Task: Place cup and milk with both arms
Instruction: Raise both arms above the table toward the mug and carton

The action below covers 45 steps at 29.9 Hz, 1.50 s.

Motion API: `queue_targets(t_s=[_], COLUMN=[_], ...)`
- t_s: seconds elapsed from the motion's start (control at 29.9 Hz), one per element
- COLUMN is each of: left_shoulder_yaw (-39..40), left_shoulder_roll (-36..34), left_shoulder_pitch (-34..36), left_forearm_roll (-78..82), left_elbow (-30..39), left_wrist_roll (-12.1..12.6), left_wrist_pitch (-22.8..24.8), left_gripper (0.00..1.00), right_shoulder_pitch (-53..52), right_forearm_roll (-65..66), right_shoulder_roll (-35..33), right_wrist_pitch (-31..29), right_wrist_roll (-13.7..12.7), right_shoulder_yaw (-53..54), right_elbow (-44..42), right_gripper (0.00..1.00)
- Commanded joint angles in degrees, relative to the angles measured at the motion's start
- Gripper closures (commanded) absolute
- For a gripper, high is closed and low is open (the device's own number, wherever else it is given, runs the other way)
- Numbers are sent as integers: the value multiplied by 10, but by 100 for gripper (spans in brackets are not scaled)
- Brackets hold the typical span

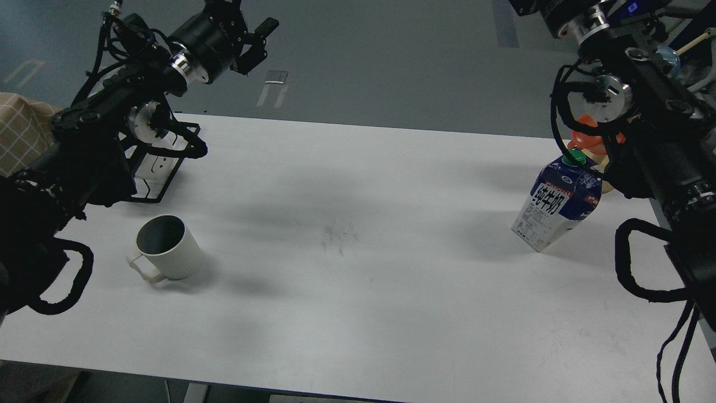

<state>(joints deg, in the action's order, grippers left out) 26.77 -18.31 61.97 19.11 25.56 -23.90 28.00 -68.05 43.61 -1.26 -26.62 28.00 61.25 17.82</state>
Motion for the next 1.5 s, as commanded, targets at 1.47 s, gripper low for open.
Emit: queue_targets(t_s=[1.47], left_shoulder_yaw=[11], left_shoulder_roll=[-1], left_shoulder_pitch=[-14], left_forearm_roll=[-8], left_elbow=[6], left_wrist_roll=[-4], left_wrist_pitch=[0], left_gripper=[0], right_shoulder_pitch=[19], right_forearm_roll=[-4], right_shoulder_roll=[13], right_wrist_pitch=[10], right_wrist_roll=[0], right_shoulder_yaw=[1], right_elbow=[-10], right_gripper=[0])
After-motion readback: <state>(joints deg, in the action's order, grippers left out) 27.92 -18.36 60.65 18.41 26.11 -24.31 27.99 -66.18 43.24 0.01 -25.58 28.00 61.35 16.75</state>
